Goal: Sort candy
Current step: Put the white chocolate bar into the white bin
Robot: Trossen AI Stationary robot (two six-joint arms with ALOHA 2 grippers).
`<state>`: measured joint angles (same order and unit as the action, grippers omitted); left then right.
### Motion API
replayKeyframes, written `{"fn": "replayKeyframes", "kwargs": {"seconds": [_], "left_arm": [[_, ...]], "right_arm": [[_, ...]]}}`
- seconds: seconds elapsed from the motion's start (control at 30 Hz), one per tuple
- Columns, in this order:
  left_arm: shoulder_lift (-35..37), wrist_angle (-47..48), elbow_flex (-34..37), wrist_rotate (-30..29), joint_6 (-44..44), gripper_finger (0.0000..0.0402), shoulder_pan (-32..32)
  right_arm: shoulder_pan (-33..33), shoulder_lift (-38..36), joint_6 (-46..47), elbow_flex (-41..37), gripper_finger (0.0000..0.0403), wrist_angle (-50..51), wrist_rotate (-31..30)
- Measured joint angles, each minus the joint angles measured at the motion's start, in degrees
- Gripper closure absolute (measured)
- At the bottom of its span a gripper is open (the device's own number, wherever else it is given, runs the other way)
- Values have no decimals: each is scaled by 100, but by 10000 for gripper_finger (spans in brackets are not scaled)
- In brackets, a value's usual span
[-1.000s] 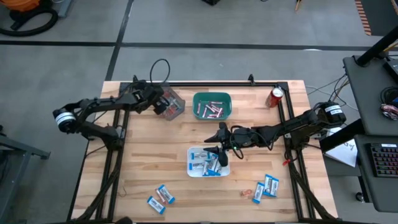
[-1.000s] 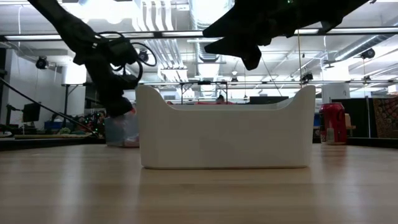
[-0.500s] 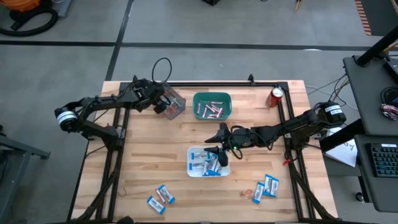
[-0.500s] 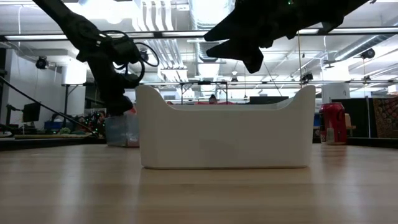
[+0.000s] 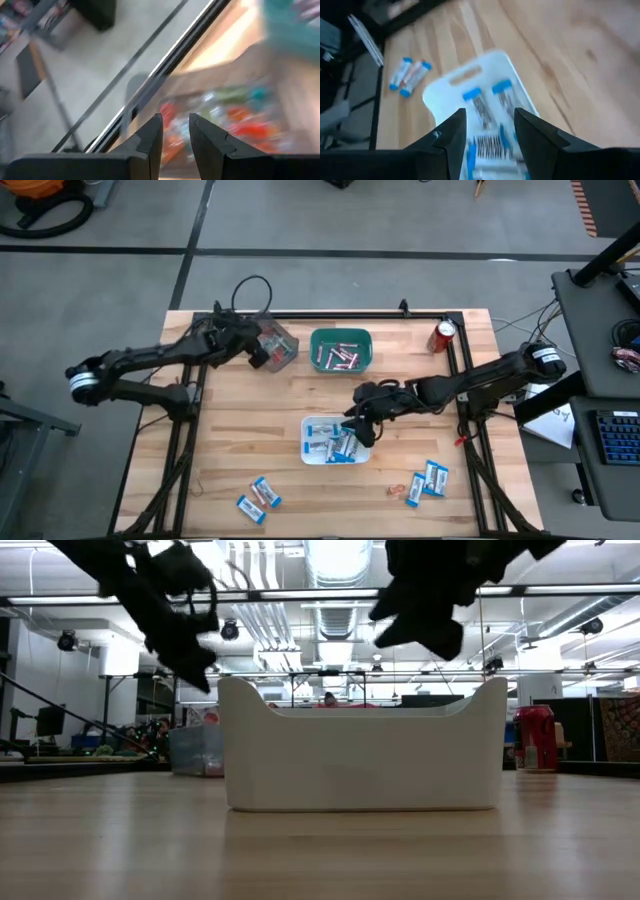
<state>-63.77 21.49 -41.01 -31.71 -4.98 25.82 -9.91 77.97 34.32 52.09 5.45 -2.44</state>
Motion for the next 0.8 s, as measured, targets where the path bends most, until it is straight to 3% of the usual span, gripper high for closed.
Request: {"fn": "replayKeyframes", "kwargs": {"seconds": [0.4, 0.53, 0.7, 0.8], "left_arm": [[803, -188, 107, 67, 1104, 322, -2495], [783, -275, 107, -417, 1259, 322, -3259], [775, -306, 107, -1270, 1370, 322, -3950], [783, -303, 107, -1591, 1369, 322, -4172]], "right_arm": [[-435, 522, 1661, 1335, 255, 4073, 172], [-860, 686, 2210, 1476, 255, 4895, 544], [-1535, 699, 3179, 1344, 255, 5211, 664], [-1817, 690, 3937, 1166, 255, 5341, 1043]]}}
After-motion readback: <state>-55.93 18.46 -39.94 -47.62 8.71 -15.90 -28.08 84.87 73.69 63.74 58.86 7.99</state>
